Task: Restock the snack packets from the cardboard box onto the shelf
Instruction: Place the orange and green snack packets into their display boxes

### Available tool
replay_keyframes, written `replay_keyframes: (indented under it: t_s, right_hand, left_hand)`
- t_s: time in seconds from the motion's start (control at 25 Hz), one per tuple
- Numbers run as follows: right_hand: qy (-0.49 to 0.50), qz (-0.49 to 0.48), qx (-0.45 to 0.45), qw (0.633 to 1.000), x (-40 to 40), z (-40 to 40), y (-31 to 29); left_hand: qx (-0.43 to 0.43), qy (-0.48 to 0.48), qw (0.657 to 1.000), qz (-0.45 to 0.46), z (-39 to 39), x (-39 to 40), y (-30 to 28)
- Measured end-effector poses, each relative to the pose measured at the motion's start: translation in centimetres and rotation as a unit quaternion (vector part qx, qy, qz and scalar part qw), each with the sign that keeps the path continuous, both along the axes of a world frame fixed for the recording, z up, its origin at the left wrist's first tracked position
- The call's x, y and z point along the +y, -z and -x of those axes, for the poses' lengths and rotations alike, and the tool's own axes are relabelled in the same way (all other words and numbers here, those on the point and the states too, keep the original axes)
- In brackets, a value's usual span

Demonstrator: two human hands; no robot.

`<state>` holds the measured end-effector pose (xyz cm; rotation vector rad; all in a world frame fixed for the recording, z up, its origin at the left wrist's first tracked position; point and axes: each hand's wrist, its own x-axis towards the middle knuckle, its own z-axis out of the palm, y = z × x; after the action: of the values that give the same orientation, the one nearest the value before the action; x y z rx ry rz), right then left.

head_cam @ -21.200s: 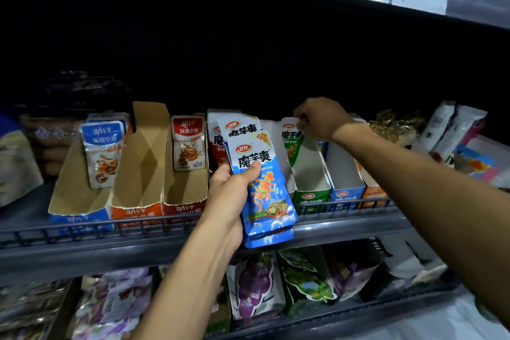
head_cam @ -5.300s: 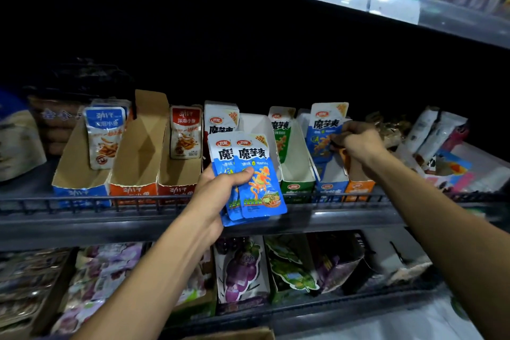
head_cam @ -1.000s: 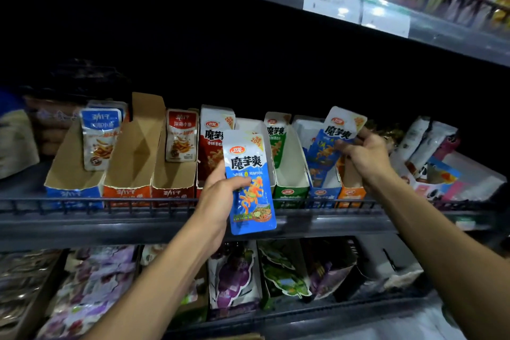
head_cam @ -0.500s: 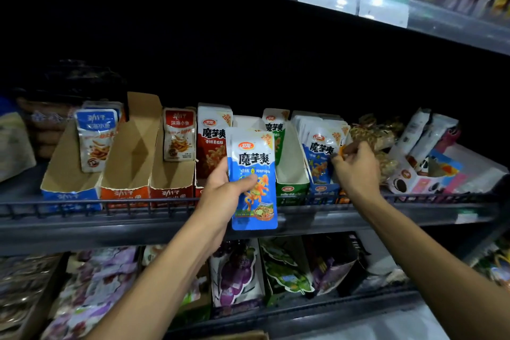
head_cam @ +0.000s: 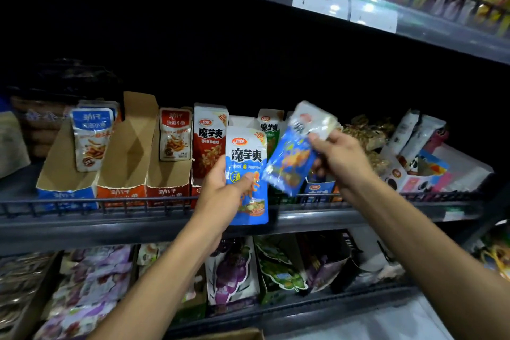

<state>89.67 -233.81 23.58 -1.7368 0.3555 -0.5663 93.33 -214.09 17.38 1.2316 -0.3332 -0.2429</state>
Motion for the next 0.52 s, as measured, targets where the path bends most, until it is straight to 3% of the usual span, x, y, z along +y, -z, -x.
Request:
replay_keyframes:
  t_s: [0.12,0.24,0.36,0.52]
  right_hand:
    - [0.126,0.024,-0.080,0.989,-4.6,-0.5,-1.4]
    - [0.128,0.169,-0.006,0.977,-7.2,-1.5,-0.3]
    - [0.091,0.232,0.074,0.966,-7.0,-2.7,1.4]
    - [0.172,0.296,0.060,0.938,-6.0,-2.9,3.1]
  left_hand:
    - [0.022,-0.021,1.000,0.009,-0.4,0.8,-0.3]
    - [0.036,-0.024,0.999,0.015,-0.4,1.1,-0.4]
    - [0.045,-0.019,0.999,0.010,-0.2,1.0,-0.4]
    - [0.044,-0.012,0.999,0.003,-0.2,1.0,-0.3]
